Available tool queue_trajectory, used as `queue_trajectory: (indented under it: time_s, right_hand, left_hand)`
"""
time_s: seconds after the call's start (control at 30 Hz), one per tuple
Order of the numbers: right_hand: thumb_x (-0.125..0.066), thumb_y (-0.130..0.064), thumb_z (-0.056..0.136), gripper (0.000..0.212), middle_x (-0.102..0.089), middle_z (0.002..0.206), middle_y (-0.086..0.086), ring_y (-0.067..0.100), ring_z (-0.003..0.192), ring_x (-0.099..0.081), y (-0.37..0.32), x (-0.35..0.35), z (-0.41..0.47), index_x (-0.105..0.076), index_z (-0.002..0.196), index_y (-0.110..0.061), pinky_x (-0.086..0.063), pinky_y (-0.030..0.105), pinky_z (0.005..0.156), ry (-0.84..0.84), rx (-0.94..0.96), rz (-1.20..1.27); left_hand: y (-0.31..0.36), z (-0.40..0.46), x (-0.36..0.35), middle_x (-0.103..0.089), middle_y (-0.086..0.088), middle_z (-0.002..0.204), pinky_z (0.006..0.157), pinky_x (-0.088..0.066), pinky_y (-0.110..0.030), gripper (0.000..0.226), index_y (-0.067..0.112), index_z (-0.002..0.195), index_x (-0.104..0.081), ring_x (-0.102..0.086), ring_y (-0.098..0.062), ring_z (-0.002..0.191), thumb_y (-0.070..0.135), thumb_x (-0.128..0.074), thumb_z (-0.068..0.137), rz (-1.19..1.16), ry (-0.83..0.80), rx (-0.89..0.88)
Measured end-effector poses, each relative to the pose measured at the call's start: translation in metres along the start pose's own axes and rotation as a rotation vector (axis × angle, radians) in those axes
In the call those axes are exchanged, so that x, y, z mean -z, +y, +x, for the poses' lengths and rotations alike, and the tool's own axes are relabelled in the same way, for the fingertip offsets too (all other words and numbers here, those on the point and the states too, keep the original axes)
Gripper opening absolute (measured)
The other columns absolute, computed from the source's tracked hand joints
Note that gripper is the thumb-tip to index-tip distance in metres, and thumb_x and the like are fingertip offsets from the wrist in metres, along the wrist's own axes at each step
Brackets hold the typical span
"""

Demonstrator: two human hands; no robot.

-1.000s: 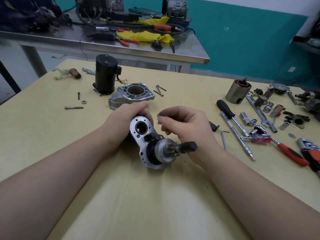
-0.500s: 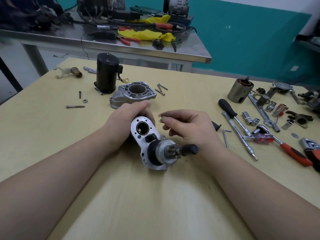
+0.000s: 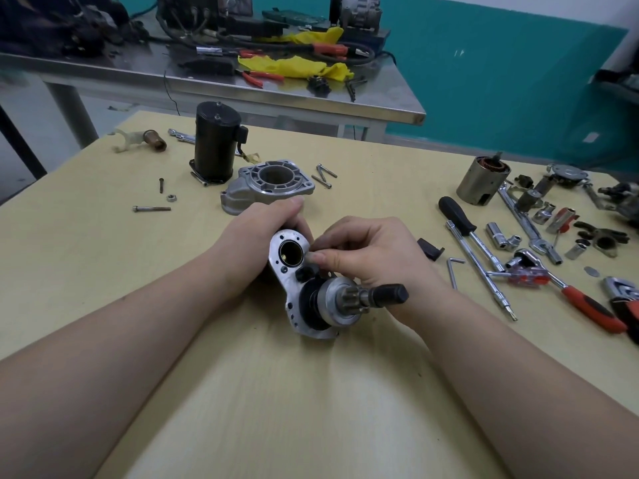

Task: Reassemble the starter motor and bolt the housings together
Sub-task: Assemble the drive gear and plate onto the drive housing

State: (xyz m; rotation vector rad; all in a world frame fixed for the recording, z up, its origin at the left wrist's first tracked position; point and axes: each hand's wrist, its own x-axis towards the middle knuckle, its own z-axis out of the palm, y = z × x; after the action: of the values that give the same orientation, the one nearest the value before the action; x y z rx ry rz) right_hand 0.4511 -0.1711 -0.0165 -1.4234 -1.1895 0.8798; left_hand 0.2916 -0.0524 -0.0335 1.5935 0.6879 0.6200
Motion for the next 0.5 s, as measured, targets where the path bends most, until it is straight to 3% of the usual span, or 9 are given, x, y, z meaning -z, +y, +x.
queue_trajectory:
  time_s: [0.5]
  right_hand:
    - [-0.089,-0.006,0.080,0.012,-0.076,0.076,0.007,0.014,0.071,-0.069,-0.0004,-0.0104,0.0003,-0.081,0.083,-0.014,-0.055,0.024,0.069,0.029,-0.090,0.025]
  left_hand:
    - [0.0007,0.0006,-0.0008,-0.067,-0.013,0.068,0.080,-0.040,-0.048,0.062,0.015,0.068,-0.077,-0.059,-0.027,0.070,0.071,-0.053,0.082,-0.012,-0.010,-0.002]
